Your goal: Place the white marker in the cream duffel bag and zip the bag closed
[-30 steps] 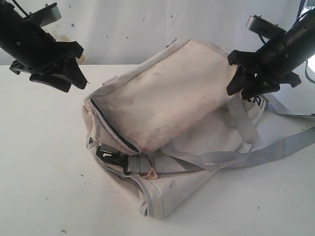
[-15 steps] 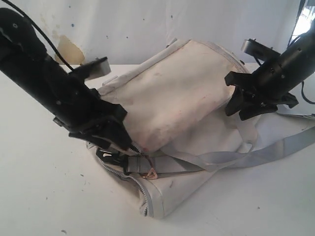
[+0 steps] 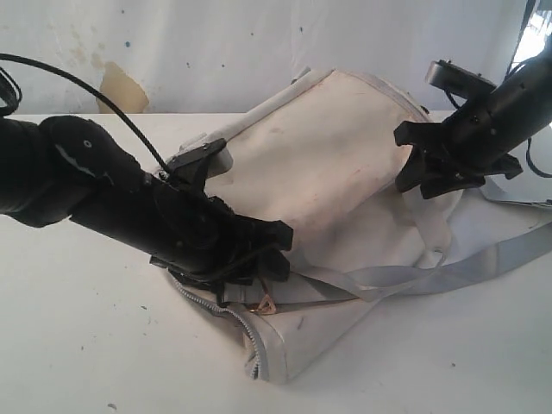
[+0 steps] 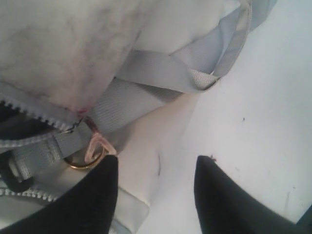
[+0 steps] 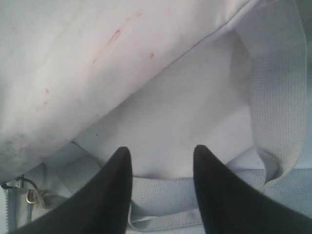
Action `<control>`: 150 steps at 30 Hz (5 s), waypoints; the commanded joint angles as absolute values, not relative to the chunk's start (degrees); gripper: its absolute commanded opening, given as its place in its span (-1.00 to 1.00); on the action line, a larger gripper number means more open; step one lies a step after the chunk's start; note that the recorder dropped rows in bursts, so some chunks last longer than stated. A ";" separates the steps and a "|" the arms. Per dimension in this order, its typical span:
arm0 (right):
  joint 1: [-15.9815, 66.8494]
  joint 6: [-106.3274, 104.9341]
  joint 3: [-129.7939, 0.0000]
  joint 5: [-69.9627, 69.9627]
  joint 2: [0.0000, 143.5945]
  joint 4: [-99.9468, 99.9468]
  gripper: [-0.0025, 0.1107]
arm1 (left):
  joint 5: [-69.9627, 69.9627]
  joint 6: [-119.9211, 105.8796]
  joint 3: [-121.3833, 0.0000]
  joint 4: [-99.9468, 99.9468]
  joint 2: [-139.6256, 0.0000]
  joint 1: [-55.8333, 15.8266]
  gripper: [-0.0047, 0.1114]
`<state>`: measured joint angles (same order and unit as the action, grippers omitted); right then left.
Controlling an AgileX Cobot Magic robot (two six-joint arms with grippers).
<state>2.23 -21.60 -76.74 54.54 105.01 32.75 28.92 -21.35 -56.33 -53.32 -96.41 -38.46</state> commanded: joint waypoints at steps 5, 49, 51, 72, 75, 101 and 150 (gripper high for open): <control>2.23 -22.29 -76.61 53.28 104.69 32.86 -0.28 | 19.69 -13.90 -55.98 -53.15 -99.94 -44.05 -0.07; 2.23 -22.29 -76.61 52.61 104.69 33.18 -0.28 | 21.33 23.99 -64.43 -20.54 -107.58 -44.07 -0.14; 2.23 -22.29 -76.61 52.47 104.69 33.18 -0.28 | 20.65 23.99 -64.43 -20.54 -107.58 -44.07 -0.14; 2.23 -22.29 -76.61 51.97 104.69 33.18 -0.28 | 19.21 21.67 -64.43 -28.66 -111.41 -44.07 -0.14; 2.23 -22.29 -76.61 51.53 104.69 33.18 -0.28 | 18.22 21.67 -64.43 -29.37 -111.41 -44.07 -0.14; 2.23 -22.29 -76.61 52.58 104.69 33.18 -0.28 | 38.77 -3.11 -75.80 -27.76 -110.07 -43.96 -0.92; 8.14 -81.23 -76.51 69.96 108.35 56.72 0.09 | 69.96 -49.66 -77.42 -61.32 -105.29 -21.32 -0.92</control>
<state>6.39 -79.80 -76.74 69.55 107.15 57.61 69.33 -49.44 -76.93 -59.76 -105.96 -21.82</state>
